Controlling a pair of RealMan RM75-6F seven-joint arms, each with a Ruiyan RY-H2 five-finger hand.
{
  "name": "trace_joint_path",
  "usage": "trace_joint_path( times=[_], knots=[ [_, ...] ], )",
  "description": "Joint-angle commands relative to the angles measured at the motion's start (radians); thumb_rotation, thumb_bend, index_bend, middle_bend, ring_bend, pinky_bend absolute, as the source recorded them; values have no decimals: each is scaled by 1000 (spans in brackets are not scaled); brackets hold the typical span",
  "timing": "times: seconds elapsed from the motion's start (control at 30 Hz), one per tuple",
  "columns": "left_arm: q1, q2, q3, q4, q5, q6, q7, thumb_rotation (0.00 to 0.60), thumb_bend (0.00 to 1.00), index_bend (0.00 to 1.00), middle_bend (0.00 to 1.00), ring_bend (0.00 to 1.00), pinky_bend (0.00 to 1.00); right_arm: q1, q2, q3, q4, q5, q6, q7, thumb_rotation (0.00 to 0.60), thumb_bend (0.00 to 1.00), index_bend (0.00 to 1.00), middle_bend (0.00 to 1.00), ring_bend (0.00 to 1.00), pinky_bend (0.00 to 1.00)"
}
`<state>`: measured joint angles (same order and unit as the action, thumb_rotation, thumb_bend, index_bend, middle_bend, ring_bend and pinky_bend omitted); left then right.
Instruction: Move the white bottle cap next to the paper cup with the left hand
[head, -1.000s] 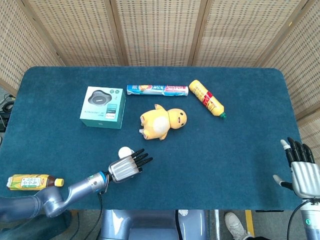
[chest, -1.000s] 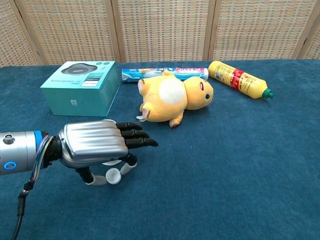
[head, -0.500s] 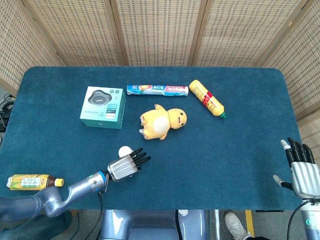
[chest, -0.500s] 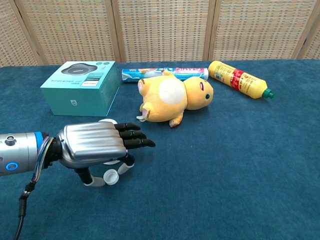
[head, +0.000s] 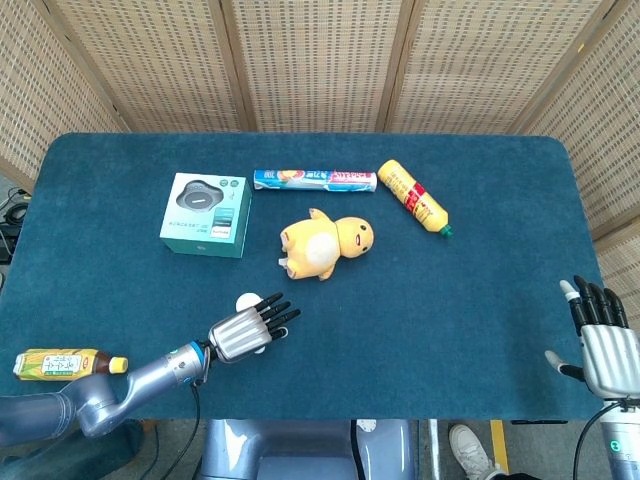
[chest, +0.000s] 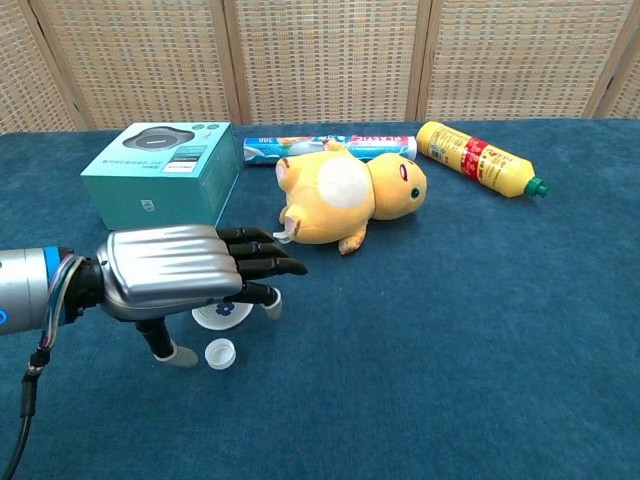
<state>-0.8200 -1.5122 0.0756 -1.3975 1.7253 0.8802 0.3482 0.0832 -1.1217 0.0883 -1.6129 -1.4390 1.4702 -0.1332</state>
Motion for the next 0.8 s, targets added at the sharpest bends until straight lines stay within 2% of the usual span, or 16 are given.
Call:
trace_joint_path(
  times=[0.03,0.27,0.37,0.5,0.8],
  knots=[
    [5,25,3,-24,10,25,-15,600,184,198,0,0,0,-1,1,0,-2,-2,1,1,600,0,54,0,0,0],
    [71,197,-21,-202,25,227,-110,600,172,1,0,0,0,-6,11,-5,-15,-18,14,12,600,0,55,0,0,0],
    [135,278,-29,-273,-18,313,-123,600,160,0,0,0,0,-9,16,-5,-20,-22,19,19,600,0,55,0,0,0],
    [234,344,-34,-310,-77,438,-139,600,137,0,0,0,0,-11,20,-5,-24,-22,21,27,600,0,56,0,0,0],
    [525,389,-42,-354,-343,692,-175,600,133,0,0,0,0,-9,23,-7,-24,-26,16,33,600,0,56,0,0,0]
  ],
)
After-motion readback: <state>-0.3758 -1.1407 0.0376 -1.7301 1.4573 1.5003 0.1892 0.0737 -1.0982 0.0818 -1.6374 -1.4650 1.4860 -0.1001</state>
